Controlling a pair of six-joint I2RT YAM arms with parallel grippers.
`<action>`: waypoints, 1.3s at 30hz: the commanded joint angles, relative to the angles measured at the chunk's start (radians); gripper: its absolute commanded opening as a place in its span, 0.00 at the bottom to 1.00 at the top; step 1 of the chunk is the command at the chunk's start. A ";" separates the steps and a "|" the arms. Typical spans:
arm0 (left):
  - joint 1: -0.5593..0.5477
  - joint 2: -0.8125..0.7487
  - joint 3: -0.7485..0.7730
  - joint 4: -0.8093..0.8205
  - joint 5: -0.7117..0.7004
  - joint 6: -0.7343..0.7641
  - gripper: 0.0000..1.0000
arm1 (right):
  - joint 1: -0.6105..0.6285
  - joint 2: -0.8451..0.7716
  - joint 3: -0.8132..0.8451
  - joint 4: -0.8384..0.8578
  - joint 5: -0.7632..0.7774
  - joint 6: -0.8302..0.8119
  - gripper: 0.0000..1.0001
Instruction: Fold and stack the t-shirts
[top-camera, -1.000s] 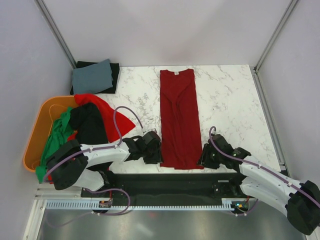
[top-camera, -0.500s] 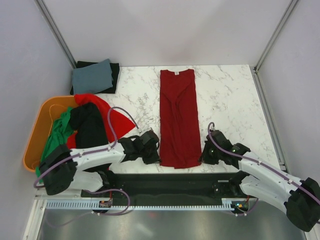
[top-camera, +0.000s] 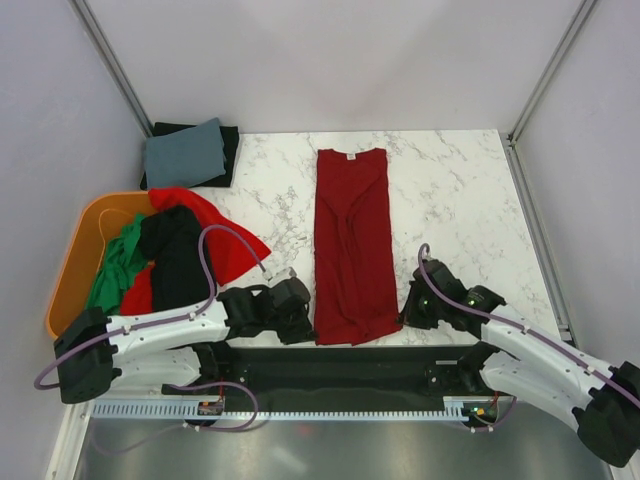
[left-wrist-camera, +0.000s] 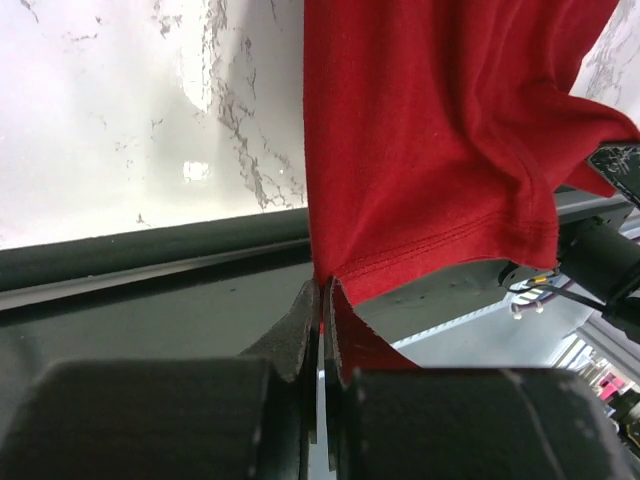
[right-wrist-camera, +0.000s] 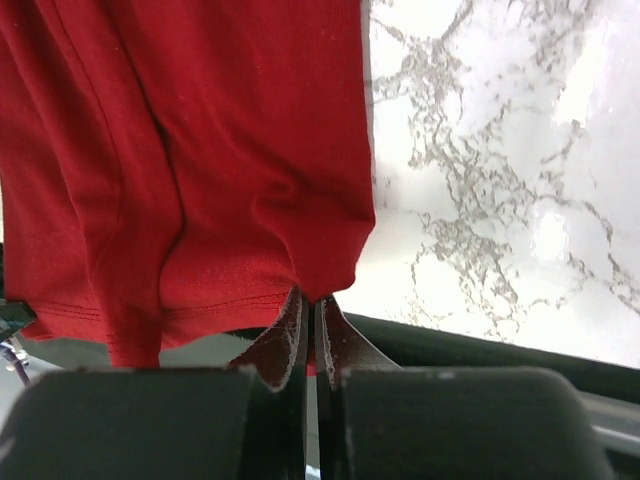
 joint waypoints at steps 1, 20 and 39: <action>-0.018 -0.001 0.053 -0.046 -0.019 -0.009 0.02 | 0.008 -0.048 0.021 -0.052 0.018 0.028 0.00; 0.365 0.298 0.661 -0.240 -0.014 0.504 0.02 | -0.107 0.439 0.718 -0.115 0.256 -0.261 0.00; 0.592 0.813 1.072 -0.229 0.121 0.706 0.02 | -0.318 0.884 1.064 -0.012 0.098 -0.405 0.00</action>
